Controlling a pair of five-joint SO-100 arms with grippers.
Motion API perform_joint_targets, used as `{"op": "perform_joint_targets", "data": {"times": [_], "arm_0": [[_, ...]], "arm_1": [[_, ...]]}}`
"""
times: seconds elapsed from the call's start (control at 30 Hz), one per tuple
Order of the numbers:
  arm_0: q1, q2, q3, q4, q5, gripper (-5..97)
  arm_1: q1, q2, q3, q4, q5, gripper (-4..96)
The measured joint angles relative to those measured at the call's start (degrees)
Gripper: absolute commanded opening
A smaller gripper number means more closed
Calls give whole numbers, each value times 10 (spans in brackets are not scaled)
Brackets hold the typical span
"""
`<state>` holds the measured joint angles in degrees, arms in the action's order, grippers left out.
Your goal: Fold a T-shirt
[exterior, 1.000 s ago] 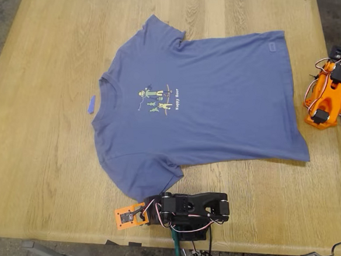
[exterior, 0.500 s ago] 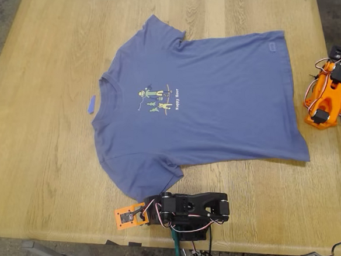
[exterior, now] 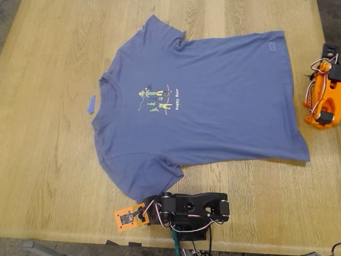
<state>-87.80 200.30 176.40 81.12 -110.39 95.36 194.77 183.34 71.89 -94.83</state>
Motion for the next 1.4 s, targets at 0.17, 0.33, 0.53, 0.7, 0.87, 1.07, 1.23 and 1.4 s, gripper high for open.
{"op": "perform_joint_targets", "data": {"times": [0.17,0.33,0.53,0.7,0.87,1.07,1.23,1.4], "arm_0": [[12,0,0,0,-8,0],[15,0,0,-34,-16,2],[29,0,2,-163,14,154],[72,0,-26,-149,33,258],[120,0,-92,-99,40,430],[140,0,-178,-38,54,530],[140,-10,-250,-20,73,615],[153,-59,-340,-19,81,654]], "arm_1": [[-28,0,0,-2,-33,20],[-19,0,-2,-14,-81,107],[14,0,-45,-52,-84,151],[20,0,-91,-68,-55,209],[1,0,-140,-123,-24,308],[-18,0,-205,-158,14,391],[-56,0,-271,-143,43,412],[-171,0,-334,-116,61,412]]}}
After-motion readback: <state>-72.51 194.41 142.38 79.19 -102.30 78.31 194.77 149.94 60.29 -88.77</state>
